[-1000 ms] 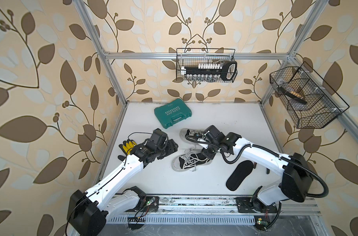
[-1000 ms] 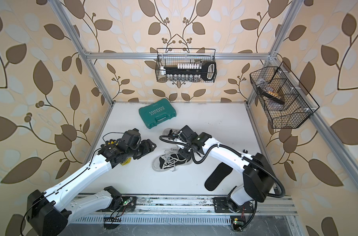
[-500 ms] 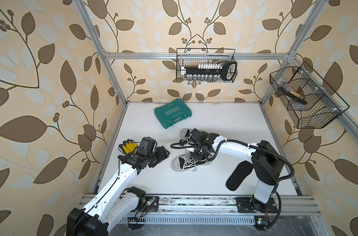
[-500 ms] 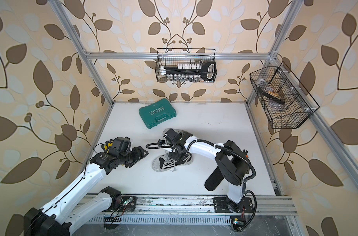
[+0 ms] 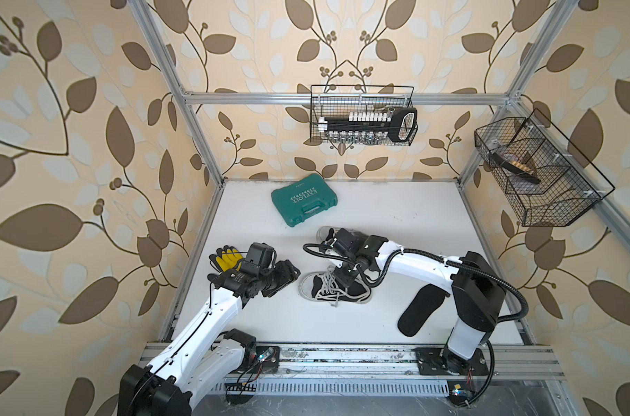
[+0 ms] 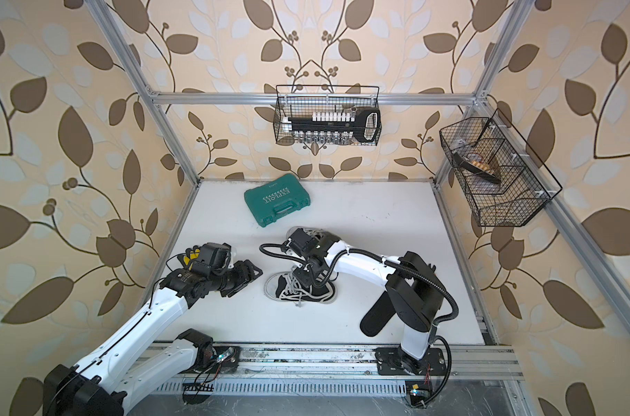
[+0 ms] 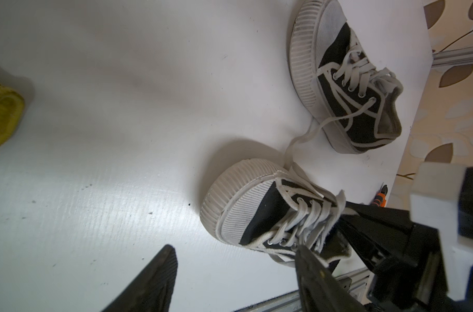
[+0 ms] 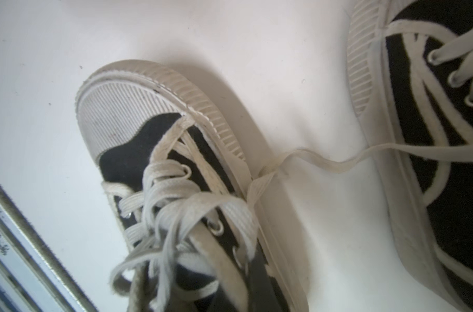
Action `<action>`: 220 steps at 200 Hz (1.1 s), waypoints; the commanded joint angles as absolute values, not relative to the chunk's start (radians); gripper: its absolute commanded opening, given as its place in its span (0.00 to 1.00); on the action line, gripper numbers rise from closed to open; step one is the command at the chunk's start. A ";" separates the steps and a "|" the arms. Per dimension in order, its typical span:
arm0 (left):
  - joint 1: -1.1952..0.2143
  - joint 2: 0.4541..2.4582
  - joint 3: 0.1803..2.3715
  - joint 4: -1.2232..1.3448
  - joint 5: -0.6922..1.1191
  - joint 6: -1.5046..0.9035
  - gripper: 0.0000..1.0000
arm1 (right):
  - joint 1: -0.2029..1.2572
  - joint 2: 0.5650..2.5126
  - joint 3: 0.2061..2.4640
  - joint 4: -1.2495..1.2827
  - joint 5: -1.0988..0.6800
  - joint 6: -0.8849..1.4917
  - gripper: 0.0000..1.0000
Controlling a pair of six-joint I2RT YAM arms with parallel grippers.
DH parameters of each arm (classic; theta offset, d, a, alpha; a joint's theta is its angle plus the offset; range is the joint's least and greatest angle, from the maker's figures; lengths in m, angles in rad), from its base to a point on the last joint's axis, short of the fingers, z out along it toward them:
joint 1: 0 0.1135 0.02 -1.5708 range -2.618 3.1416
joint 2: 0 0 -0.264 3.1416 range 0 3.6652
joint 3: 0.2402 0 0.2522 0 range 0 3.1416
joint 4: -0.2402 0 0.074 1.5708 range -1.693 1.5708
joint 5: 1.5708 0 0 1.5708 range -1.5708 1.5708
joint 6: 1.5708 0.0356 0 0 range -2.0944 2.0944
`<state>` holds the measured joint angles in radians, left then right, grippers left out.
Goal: Insert the insole into the shoe
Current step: Pick up the shoe at the center of the board, then place the shoe at the center of the board.
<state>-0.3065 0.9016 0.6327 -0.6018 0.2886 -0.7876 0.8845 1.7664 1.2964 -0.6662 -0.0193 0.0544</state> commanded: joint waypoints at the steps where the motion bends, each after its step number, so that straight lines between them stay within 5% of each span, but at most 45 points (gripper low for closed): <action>1: -0.302 0.899 0.653 -0.588 0.307 -0.768 0.70 | 0.890 1.668 1.300 -0.666 -0.038 0.183 0.00; 52: -0.302 0.902 0.743 -0.615 0.322 -0.749 0.71 | 0.841 1.488 1.257 -0.643 0.022 0.355 0.00; 123: -0.309 0.984 0.803 -0.563 0.326 -0.737 0.73 | 0.537 1.328 1.259 -0.752 0.112 0.375 0.00; 220: -0.328 1.047 0.834 -0.535 0.304 -0.748 0.77 | 0.247 1.543 1.247 -0.608 0.021 0.320 0.00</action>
<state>-0.3157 1.0431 0.8070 -0.5617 0.3096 -0.7578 0.2718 1.4643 1.2232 -0.6952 0.0631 0.3397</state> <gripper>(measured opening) 0.765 0.048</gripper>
